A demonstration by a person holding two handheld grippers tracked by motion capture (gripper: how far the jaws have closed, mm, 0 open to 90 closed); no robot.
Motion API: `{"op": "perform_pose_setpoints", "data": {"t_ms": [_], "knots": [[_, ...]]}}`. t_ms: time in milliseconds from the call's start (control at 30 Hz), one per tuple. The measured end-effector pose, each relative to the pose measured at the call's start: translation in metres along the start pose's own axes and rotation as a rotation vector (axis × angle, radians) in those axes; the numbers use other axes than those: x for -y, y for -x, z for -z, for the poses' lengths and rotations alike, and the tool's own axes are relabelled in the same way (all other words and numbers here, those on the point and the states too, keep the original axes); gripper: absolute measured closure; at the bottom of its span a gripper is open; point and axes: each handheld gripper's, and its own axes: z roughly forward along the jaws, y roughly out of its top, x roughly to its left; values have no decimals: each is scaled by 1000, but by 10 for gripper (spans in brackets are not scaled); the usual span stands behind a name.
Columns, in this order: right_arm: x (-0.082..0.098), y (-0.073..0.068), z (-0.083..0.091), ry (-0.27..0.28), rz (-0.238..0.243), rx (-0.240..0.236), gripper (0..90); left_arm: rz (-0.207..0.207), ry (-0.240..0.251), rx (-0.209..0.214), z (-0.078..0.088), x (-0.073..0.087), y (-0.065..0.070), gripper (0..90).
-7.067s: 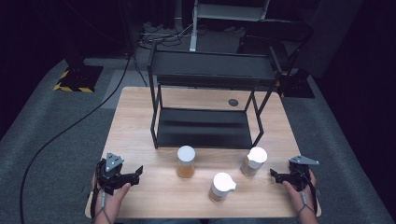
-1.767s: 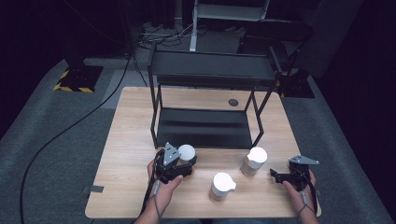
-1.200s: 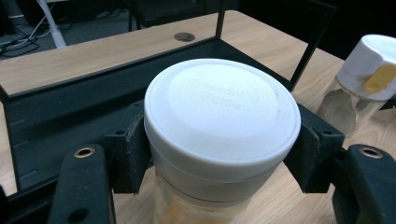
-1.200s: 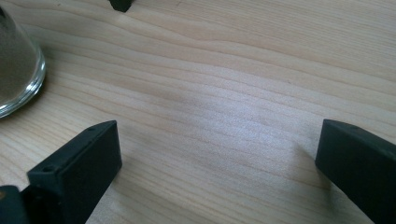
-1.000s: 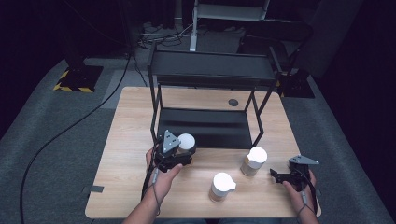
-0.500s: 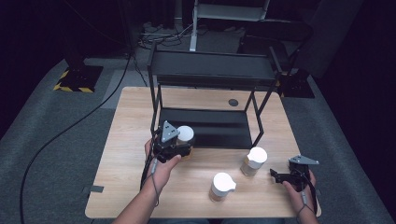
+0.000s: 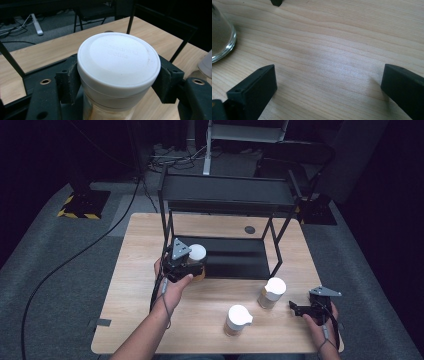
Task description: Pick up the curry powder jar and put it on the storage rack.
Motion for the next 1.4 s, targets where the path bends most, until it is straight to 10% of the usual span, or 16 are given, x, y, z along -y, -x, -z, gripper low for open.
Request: {"op": "perform_pose_setpoints", "data": {"t_ms": [1400], "knots": [[0,0,0,0,-4,4,0,32,-37,-78,-61,7,-49,324]]}}
